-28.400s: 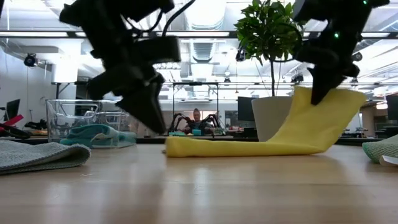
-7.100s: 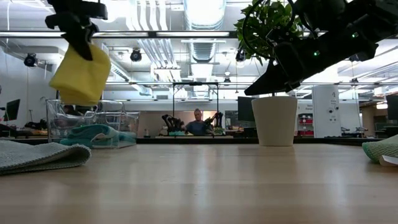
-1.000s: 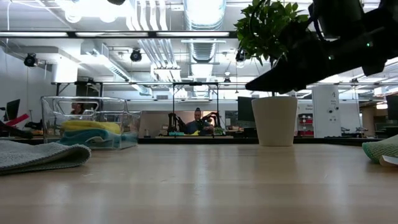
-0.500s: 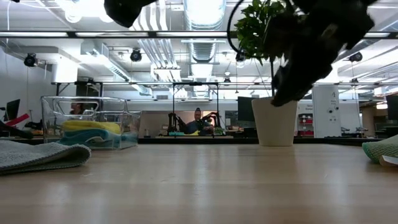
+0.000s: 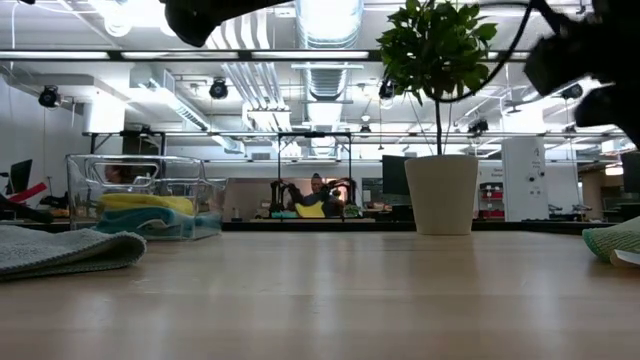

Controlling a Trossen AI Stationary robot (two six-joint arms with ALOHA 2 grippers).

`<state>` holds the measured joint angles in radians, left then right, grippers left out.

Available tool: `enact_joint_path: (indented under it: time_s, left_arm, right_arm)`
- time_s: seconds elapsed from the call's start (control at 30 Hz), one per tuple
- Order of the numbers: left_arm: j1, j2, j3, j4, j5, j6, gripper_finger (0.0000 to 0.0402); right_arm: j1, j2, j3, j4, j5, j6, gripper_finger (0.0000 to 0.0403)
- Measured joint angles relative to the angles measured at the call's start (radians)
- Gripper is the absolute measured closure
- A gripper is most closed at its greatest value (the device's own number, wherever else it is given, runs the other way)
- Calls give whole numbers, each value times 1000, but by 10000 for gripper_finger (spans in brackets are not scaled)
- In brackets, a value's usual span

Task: Fold microfiber towels
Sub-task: Fold the light green microfiber towel

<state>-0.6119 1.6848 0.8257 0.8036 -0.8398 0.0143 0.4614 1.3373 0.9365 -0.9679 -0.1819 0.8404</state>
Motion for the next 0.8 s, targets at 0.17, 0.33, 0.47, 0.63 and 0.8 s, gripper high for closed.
enact_joint_path:
  time_s: [0.17,0.33,0.47,0.63,0.8]
  left_arm:
    - [12,0,0,0,-4,23,323]
    - [23,-1,0,0,-4,36,323]
    - [27,-4,0,0,-4,54,323]
    - [32,-4,-1,0,-4,104,323]
    - [45,-11,-2,1,-4,108,323]
  right_arm:
    - [32,-1,-41,-74,1,131,175]
    - [48,0,-89,-74,0,182,160]
    - [47,0,-115,-74,1,214,156]
    - [47,0,-121,-70,26,216,155]
    - [47,0,-138,-16,81,212,161]
